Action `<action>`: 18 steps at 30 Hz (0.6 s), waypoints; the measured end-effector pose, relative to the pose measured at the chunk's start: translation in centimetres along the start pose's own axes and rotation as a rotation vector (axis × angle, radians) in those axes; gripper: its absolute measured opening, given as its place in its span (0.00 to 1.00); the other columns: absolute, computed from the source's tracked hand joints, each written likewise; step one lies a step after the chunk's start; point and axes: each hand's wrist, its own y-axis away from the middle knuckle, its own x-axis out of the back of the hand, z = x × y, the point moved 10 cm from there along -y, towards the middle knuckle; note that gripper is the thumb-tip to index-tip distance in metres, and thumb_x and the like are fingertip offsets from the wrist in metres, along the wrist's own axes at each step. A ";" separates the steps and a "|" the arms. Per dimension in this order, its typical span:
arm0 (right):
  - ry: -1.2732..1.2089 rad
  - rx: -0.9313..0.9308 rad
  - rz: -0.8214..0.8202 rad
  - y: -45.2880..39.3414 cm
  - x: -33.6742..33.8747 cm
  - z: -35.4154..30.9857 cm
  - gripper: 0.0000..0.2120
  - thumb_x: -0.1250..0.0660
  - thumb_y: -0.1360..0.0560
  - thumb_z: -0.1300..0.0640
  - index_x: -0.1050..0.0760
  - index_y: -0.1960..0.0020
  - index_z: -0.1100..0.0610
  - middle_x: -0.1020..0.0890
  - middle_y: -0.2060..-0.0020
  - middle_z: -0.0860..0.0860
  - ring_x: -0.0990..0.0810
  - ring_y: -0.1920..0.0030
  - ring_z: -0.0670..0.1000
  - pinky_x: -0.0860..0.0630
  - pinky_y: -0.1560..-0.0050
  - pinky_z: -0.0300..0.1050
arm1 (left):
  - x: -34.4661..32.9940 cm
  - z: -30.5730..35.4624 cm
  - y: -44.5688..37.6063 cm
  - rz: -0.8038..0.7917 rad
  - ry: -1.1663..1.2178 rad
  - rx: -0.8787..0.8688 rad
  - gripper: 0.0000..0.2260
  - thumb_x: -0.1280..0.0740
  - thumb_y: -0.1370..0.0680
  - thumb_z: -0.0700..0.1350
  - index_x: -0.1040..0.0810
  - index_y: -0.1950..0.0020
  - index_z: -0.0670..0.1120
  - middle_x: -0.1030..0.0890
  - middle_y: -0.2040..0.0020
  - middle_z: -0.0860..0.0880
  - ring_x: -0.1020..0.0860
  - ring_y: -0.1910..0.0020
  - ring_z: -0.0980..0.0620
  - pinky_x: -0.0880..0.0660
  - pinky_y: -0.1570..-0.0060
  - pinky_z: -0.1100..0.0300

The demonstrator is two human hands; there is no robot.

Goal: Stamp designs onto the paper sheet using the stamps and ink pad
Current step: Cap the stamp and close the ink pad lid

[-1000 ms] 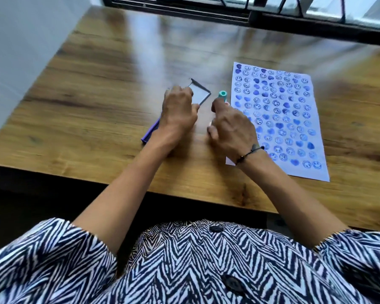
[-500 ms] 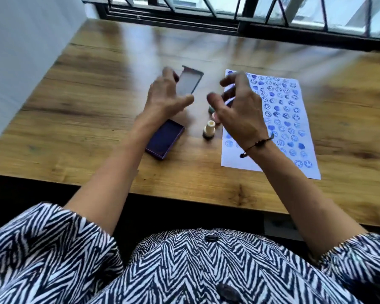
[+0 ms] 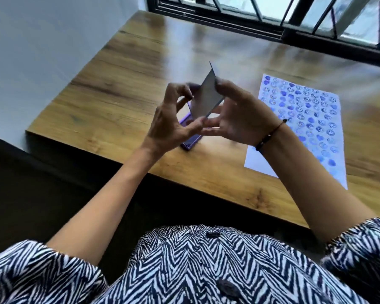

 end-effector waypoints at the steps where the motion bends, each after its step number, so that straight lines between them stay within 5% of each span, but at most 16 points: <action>1: 0.079 0.024 0.034 -0.2 0.2 0.0 0.12 0.38 0.28 0.48 0.28 0.46 0.50 0.29 0.47 0.56 0.27 0.54 0.56 0.29 0.49 0.48 | 0.6 -0.4 0.3 0.012 0.074 0.037 0.16 0.33 0.31 0.34 0.37 0.49 0.44 0.27 0.43 0.36 0.27 0.41 0.42 0.30 0.35 0.52; 3: 0.573 0.117 0.213 -0.5 1.2 -0.5 0.16 0.29 0.34 0.49 0.31 0.51 0.50 0.28 0.48 0.55 0.28 0.53 0.52 0.31 0.56 0.43 | 2.6 -1.7 0.7 0.093 0.213 0.142 0.15 0.38 0.31 0.31 0.35 0.51 0.47 0.25 0.46 0.40 0.26 0.43 0.44 0.30 0.37 0.53; 6: 1.395 0.177 0.387 -0.9 0.8 0.1 0.27 0.26 0.37 0.47 0.33 0.45 0.55 0.31 0.40 0.58 0.32 0.44 0.59 0.32 0.44 0.51 | 4.7 -3.9 1.3 0.188 0.240 0.314 0.10 0.39 0.31 0.35 0.31 0.54 0.49 0.21 0.52 0.47 0.22 0.48 0.51 0.27 0.46 0.63; 12: 1.539 0.225 0.469 -1.3 0.1 2.1 0.32 0.29 0.39 0.43 0.35 0.42 0.58 0.31 0.42 0.60 0.31 0.45 0.63 0.31 0.43 0.56 | 2.7 -6.7 2.2 0.104 0.182 0.485 0.09 0.37 0.31 0.47 0.29 0.52 0.48 0.22 0.51 0.40 0.24 0.52 0.48 0.25 0.57 0.68; 18: 1.509 0.129 0.472 -1.7 1.2 3.6 0.36 0.29 0.38 0.41 0.37 0.40 0.61 0.31 0.42 0.61 0.32 0.44 0.63 0.32 0.41 0.57 | 1.6 -7.8 2.0 0.069 0.149 0.530 0.15 0.35 0.34 0.55 0.30 0.52 0.51 0.20 0.57 0.47 0.23 0.56 0.50 0.27 0.48 0.51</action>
